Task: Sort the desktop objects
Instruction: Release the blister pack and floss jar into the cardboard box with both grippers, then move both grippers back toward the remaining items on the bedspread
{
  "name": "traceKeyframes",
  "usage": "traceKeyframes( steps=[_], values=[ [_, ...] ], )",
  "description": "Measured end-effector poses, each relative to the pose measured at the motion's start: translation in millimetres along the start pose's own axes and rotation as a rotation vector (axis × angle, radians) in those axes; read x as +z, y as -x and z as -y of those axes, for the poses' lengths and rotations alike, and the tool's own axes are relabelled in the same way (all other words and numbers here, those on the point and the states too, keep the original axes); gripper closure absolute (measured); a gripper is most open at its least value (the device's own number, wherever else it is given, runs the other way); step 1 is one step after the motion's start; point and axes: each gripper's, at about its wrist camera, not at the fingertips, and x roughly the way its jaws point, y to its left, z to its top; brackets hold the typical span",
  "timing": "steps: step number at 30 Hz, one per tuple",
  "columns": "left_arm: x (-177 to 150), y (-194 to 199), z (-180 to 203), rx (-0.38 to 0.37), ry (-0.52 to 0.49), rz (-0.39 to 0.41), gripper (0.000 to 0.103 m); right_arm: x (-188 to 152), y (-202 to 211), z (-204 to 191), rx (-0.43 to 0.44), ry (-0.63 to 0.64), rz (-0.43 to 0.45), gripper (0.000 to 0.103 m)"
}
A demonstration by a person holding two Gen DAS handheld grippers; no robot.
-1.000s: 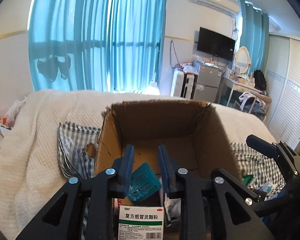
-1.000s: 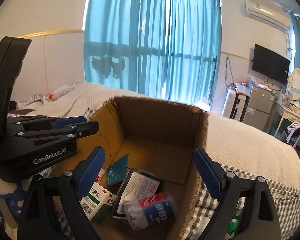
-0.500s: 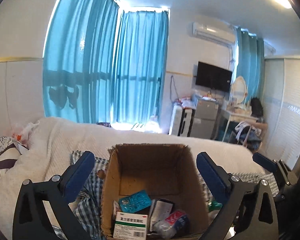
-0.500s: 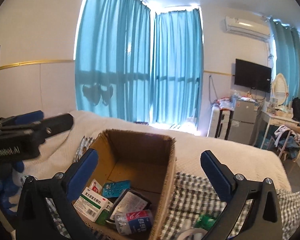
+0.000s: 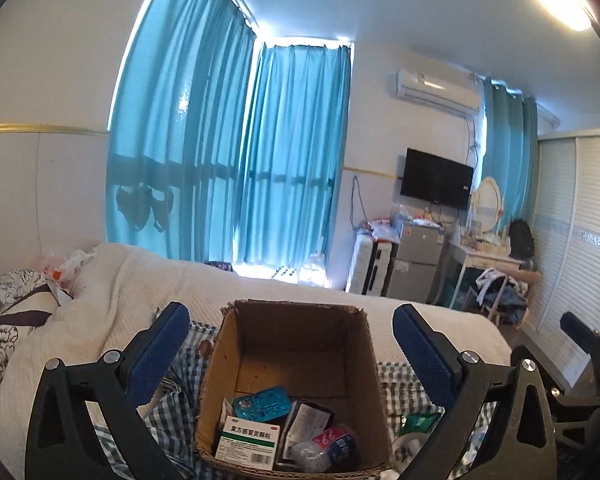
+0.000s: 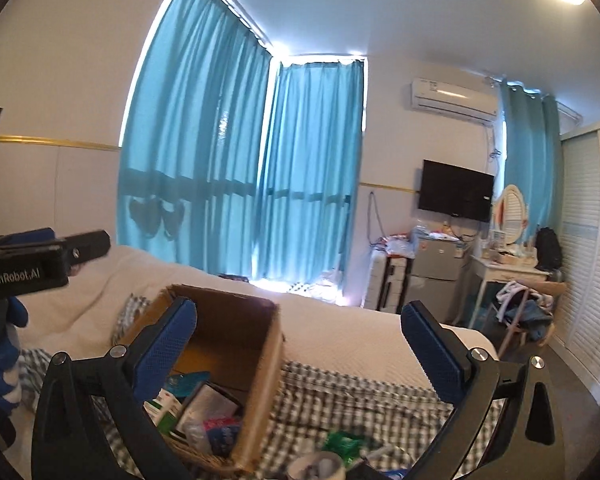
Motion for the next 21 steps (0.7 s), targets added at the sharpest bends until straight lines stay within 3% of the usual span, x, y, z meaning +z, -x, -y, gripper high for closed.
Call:
traceKeyframes(
  steps=[7, 13, 21],
  values=[
    [-11, 7, 25, -0.034, -0.049, -0.03, 0.0, -4, 25, 39, -0.039, -0.098, -0.002, 0.0],
    [-31, 5, 50, -0.054, -0.079, -0.022, 0.0, -10, 37, 68, -0.074, -0.099, -0.05, 0.0],
    [-56, -7, 72, -0.087, -0.1, -0.087, 0.0, -30, 46, 95, -0.131, -0.096, -0.087, 0.0]
  ],
)
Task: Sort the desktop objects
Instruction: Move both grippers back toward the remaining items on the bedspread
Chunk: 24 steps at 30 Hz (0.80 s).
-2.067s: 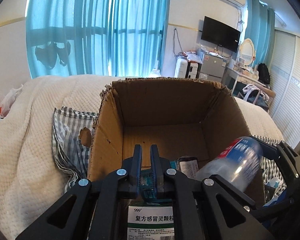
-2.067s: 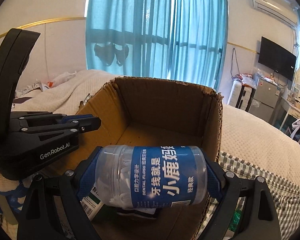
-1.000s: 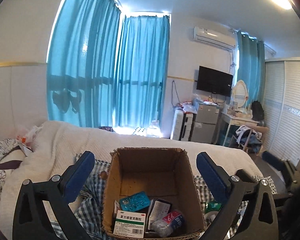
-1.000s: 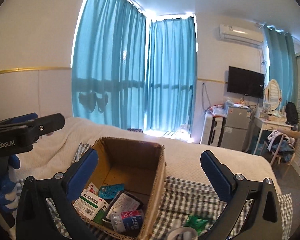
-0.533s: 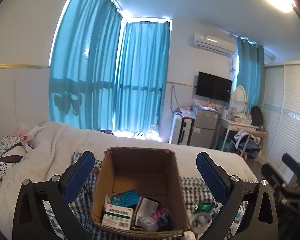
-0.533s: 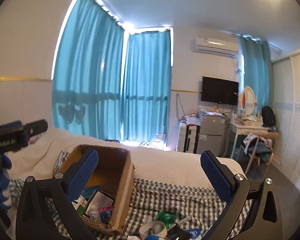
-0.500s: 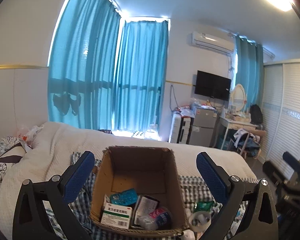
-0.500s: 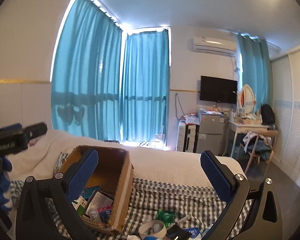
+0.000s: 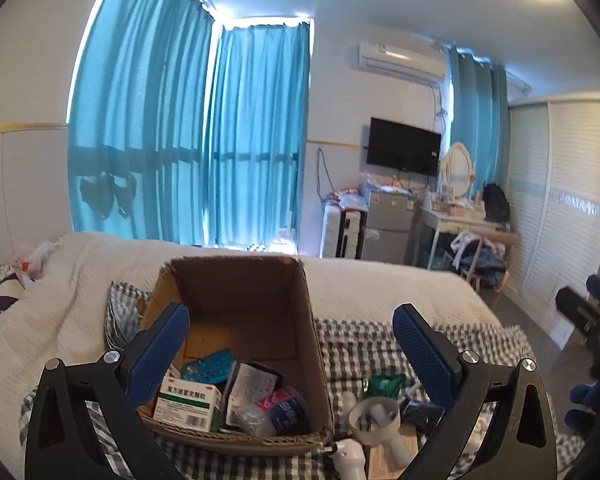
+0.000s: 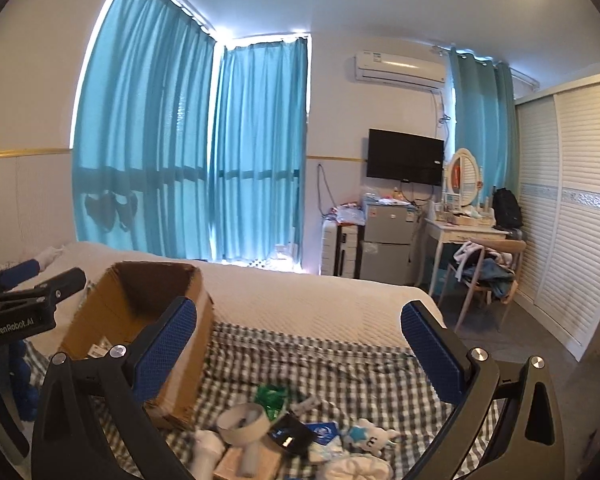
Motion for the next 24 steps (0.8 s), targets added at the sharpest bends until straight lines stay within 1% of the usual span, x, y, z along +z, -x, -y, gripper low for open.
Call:
traceKeyframes(
  steps=[2, 5, 8, 10, 11, 14, 16, 20, 24],
  values=[
    [-6, -5, 7, -0.005, -0.028, -0.024, 0.0, -5, -1, 9, -0.003, -0.013, -0.011, 0.0],
    [-17, -13, 15, -0.041, -0.034, -0.073, 0.0, -13, 0, 17, -0.024, -0.007, -0.013, 0.0],
    [-29, -23, 24, -0.092, -0.042, -0.162, 0.0, -19, 0, 24, 0.003, 0.012, -0.014, 0.0],
    [-38, -30, 31, -0.132, -0.056, -0.229, 0.0, -24, -1, 25, -0.005, 0.044, -0.024, 0.0],
    [-42, -31, 34, -0.141, -0.066, -0.242, 0.0, -27, -2, 26, -0.013, 0.062, -0.035, 0.0],
    [-55, -33, 48, -0.122, -0.136, -0.257, 0.0, -37, -10, 28, -0.02, 0.107, -0.098, 0.0],
    [-67, -38, 56, -0.105, -0.18, -0.29, 0.0, -44, -18, 31, -0.003, 0.109, -0.152, 0.0],
    [-90, -55, 62, -0.103, -0.201, -0.378, 0.0, -61, -35, 39, 0.004, 0.101, -0.252, 0.0],
    [-114, -68, 68, -0.078, -0.248, -0.436, 0.002, -82, -50, 50, -0.015, 0.106, -0.338, 0.0]
  ],
)
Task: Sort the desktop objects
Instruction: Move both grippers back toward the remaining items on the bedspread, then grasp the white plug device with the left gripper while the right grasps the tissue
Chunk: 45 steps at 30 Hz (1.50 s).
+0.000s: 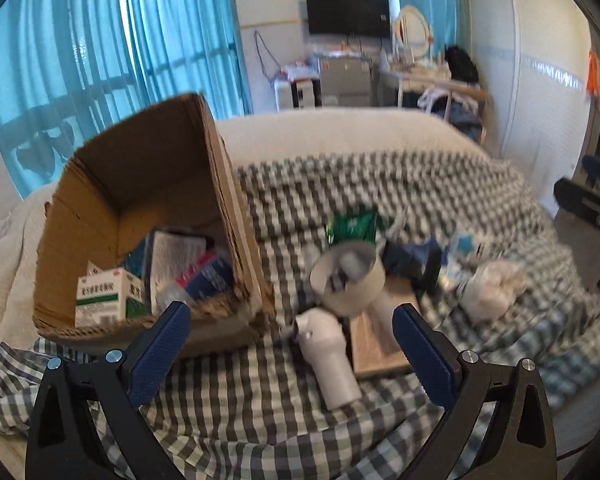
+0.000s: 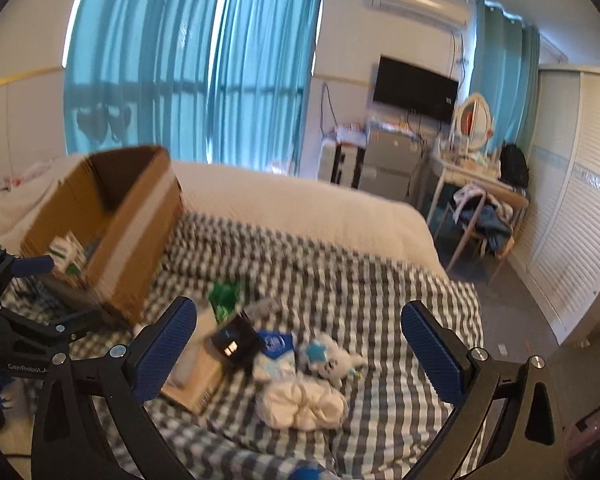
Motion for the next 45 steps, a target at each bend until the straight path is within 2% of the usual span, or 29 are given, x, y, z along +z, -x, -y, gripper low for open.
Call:
traceKeyframes(
  steps=[6, 15, 21, 29, 33, 35, 36, 38, 39, 40, 43, 45],
  values=[
    [-18, -31, 5, -0.012, -0.009, -0.103, 0.007, -16, -26, 10, -0.021, 0.004, -0.094, 0.0],
    [-35, -64, 11, -0.011, -0.009, -0.214, 0.008, -35, -66, 19, 0.027, -0.035, -0.231, 0.0],
    [-48, -85, 15, -0.001, -0.018, -0.293, 0.008, -52, -94, 16, 0.063, -0.048, -0.353, 0.0],
    [-56, -100, 13, -0.016, 0.019, -0.337, 0.01, -72, -126, 9, 0.098, -0.032, -0.503, 0.003],
    [-59, -105, 13, -0.037, 0.033, -0.352, 0.017, -84, -144, 10, 0.153, -0.045, -0.592, 0.016],
    [-60, -107, 16, -0.046, 0.026, -0.353, 0.022, -89, -151, 10, 0.178, -0.046, -0.626, 0.029],
    [-60, -108, 18, -0.055, 0.024, -0.355, 0.029, -91, -152, 9, 0.186, -0.044, -0.635, 0.038],
    [-61, -106, 21, -0.093, 0.015, -0.357, 0.051, -90, -150, 8, 0.192, -0.043, -0.623, 0.049],
    [-61, -105, 24, -0.113, 0.006, -0.356, 0.067, -89, -146, 9, 0.194, -0.046, -0.606, 0.062],
    [-61, -103, 28, -0.101, -0.011, -0.349, 0.068, -88, -143, 10, 0.193, -0.048, -0.591, 0.071],
    [-62, -100, 30, -0.117, -0.015, -0.343, 0.069, -85, -135, 12, 0.187, -0.054, -0.563, 0.081],
    [-62, -97, 31, -0.125, -0.015, -0.338, 0.069, -83, -132, 13, 0.181, -0.054, -0.552, 0.084]
  ],
)
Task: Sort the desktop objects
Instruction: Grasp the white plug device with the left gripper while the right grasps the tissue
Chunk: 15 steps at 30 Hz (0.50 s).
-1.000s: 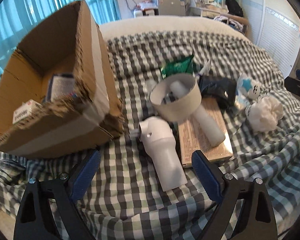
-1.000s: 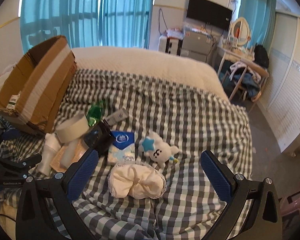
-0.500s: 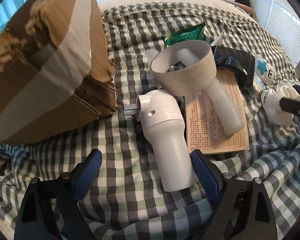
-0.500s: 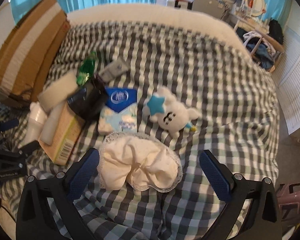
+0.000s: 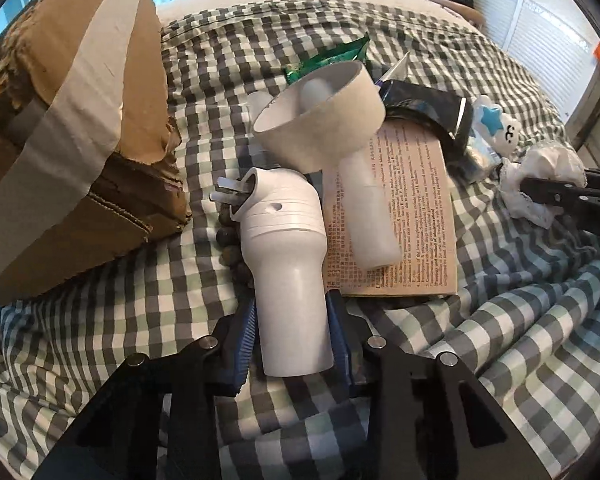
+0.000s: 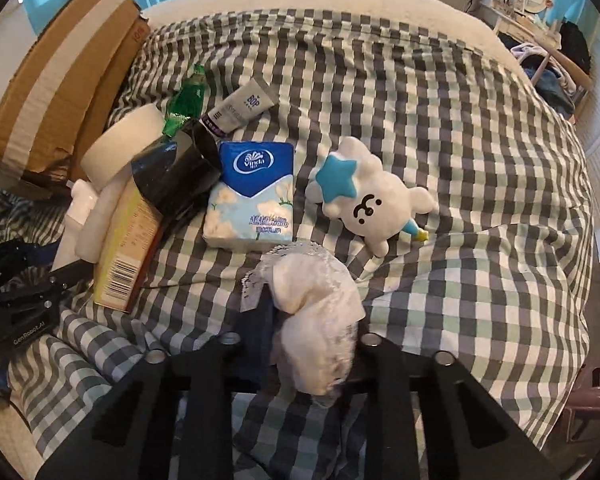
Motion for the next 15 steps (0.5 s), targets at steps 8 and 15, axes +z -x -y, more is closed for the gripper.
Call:
traceKeyframes(
  steps=[8, 15],
  values=[
    [-1, 20, 12, 0.017, -0.02, 0.051, 0.07, -5, 26, 0, -0.047, 0.009, 0.092, 0.089],
    [5, 43, 6, 0.015, -0.061, 0.127, 0.071, -8, 52, -11, -0.108, 0.004, 0.2, 0.092]
  ],
)
